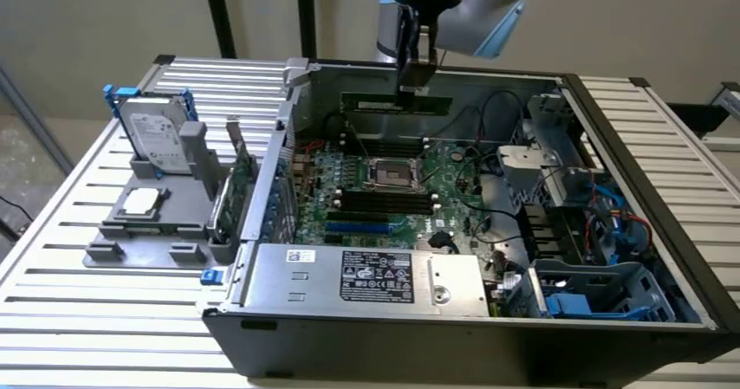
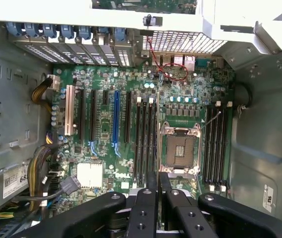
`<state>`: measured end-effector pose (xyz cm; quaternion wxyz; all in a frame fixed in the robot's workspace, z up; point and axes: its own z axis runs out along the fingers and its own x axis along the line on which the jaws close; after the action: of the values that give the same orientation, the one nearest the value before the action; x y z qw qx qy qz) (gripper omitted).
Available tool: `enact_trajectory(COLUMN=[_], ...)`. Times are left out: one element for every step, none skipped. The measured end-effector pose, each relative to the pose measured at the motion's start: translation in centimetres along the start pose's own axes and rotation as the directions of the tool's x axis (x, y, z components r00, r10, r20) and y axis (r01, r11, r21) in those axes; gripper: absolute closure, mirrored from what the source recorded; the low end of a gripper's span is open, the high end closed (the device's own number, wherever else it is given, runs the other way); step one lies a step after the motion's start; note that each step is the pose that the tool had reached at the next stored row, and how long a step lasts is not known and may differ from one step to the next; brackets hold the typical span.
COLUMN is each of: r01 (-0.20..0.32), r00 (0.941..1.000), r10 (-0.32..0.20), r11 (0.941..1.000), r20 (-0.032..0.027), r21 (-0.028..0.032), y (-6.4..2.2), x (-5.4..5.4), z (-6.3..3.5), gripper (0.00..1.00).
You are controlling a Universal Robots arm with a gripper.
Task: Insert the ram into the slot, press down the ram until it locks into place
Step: 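Insert the ram into the slot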
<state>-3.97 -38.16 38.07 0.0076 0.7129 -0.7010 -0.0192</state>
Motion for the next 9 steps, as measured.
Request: enact_trajectory(r01=[-0.008,-0.013,-0.017,-0.019,-0.021,-0.022,-0.022,-0.022,-0.022], r00=[1.0,0.9999,0.9999,0.9998,0.9998,0.9998,0.9998,0.9998,0.9998], r10=[0.008,0.013,0.017,0.019,0.021,0.022,0.022,0.022,0.022], r11=[1.0,0.9999,0.9999,0.9998,0.9998,0.9998,0.9998,0.9998,0.9998], r20=[0.0005,0.0007,0.0007,0.0008,0.0007,0.0003,-0.0003,-0.0003,-0.0006], r21=[0.0002,0.0003,0.0003,0.0004,0.0003,0.0004,0.0004,0.0005,0.0004], y=[0.0,0.0,-0.01,-0.01,-0.01,-0.02,-0.03,-0.04,-0.05], x=[0.0,0.0,0.0,0.0,0.0,0.0,0.0,0.1,0.1], z=[0.18,0.37,0.54,0.72,0.9,1.1,1.27,1.46,1.64], gripper=[0.87,0.87,0.87,0.87,0.87,0.87,0.87,0.87,0.87])
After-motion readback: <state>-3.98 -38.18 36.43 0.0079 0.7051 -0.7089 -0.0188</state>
